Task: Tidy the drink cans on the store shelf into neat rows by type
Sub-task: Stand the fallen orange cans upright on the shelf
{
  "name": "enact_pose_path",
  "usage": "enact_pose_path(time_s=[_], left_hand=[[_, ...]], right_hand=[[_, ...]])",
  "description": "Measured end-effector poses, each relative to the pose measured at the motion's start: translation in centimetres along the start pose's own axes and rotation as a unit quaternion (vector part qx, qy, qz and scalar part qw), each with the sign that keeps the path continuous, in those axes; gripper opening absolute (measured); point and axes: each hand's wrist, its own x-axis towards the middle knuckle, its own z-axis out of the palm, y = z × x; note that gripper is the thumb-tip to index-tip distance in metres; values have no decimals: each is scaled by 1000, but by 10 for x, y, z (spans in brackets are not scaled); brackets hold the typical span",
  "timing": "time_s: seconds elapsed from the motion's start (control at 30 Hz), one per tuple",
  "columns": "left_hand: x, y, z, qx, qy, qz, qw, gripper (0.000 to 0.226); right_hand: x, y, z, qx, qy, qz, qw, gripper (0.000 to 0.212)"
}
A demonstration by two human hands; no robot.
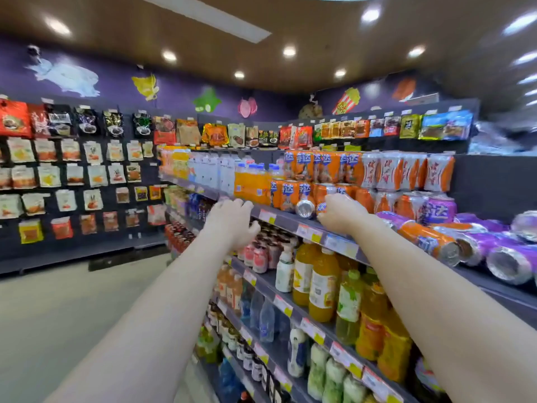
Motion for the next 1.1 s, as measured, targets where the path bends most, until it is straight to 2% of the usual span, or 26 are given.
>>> enact_pose_path(time_s=[0.17, 0.33, 0.5, 0.6, 0.8, 0.97, 1.1], left_hand=[[57, -14, 48, -41, 16, 56, 997, 54], [102, -15, 97, -68, 37, 110, 991, 52], [159, -20, 129, -75, 57, 147, 985, 48], [197, -26, 141, -107, 73, 152, 980, 47], [262, -32, 160, -114, 134, 182, 968, 41], [284, -29, 192, -102, 188, 224, 951, 39], [298, -34, 212, -163, 212, 242, 933, 36]], right_hand=[[44, -11, 21, -30, 4, 33, 999, 35], [82, -17, 50, -52, 36, 35, 997, 24], [127, -17, 69, -64, 49, 41, 996, 38], [158, -9, 74, -74, 60, 43, 995, 35], [208, -1, 75, -58, 18, 58, 996, 47], [226, -12, 86, -81, -6, 75, 994, 45], [233, -20, 98, -107, -4, 107, 988, 43]])
